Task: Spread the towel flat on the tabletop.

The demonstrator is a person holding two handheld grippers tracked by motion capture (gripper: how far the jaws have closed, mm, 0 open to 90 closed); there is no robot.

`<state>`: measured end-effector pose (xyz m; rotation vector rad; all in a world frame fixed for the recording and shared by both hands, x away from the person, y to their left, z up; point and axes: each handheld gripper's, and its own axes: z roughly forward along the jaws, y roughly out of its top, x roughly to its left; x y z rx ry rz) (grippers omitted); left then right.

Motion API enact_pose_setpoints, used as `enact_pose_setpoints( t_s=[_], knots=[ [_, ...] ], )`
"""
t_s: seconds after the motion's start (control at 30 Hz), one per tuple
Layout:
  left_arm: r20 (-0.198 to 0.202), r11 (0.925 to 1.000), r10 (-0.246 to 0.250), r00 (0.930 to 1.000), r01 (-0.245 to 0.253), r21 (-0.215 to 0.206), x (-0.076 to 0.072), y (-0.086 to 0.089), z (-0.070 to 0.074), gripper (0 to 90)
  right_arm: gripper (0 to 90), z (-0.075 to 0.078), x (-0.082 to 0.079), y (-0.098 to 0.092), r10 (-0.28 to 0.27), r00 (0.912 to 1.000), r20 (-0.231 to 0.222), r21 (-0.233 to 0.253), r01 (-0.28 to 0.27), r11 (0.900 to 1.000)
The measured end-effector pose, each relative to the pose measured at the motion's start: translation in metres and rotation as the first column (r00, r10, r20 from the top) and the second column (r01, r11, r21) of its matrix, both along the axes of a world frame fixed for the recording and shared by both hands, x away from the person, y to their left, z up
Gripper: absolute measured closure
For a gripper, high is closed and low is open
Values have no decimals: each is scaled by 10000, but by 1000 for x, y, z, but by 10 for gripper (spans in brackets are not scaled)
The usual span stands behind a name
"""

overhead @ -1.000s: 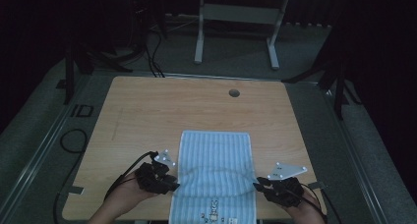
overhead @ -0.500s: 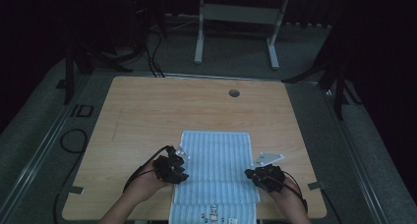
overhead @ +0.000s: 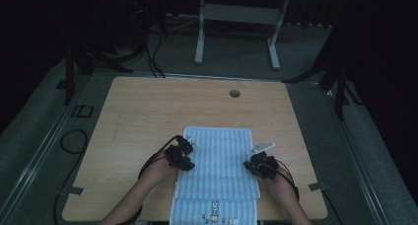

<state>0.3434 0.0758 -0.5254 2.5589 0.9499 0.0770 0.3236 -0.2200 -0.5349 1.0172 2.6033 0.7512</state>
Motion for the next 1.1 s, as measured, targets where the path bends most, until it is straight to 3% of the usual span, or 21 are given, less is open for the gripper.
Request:
enact_pose_setpoints(
  t_s=[0.1, 0.23, 0.33, 0.43, 0.6, 0.73, 0.8, 0.9, 1.0, 1.1],
  knots=[
    [-38, 10000, 5, 10000, -5, -21, 6, -1, 0, 683, 889, 0, 8, -2, -124, 9999, -25, 67, 124, 9999],
    [145, 9996, 49, 9999, -53, 264, 19, -3, 0, 683, 889, 0, 25, -5, -359, 9993, -122, 90, 360, 9993],
    [115, 9979, 463, 9989, -468, 441, 38, -3, 1, 683, 889, 1, 44, -3, -603, 9978, -261, 80, 605, 9981],
    [150, 9967, 576, 9982, -584, 564, 44, -3, 1, 682, 889, 1, 52, -1, -749, 9969, -255, 96, 752, 9971],
    [574, 9923, 913, 9942, -957, 788, 57, -4, 1, 644, 889, 1, 68, 5, -1046, 9941, -280, 106, 1049, 9944],
    [536, 9906, 1187, 9915, -1219, 622, 65, 0, 1, 623, 879, 2, 80, 9, -1288, 9908, -426, 162, 1296, 9914],
    [250, 9926, 1175, 9928, -1182, 273, 63, 3, 5, 625, 833, 2, 85, 11, -1479, 9873, -588, 239, 1495, 9885],
    [449, 9955, 929, 9947, -918, -246, 50, 6, 19, 632, 817, 7, 82, 13, -1434, 9876, -636, 488, 1466, 9880],
    [462, 9970, 542, 9975, -515, -573, 31, 7, 30, 670, 850, 15, 65, 14, -1178, 9920, -464, 775, 1211, 9896],
    [406, 9981, 45, 9992, -19, -621, 11, 6, 28, 673, 868, 21, 40, 12, -770, 9965, -316, 856, 795, 9932]
  ],
)
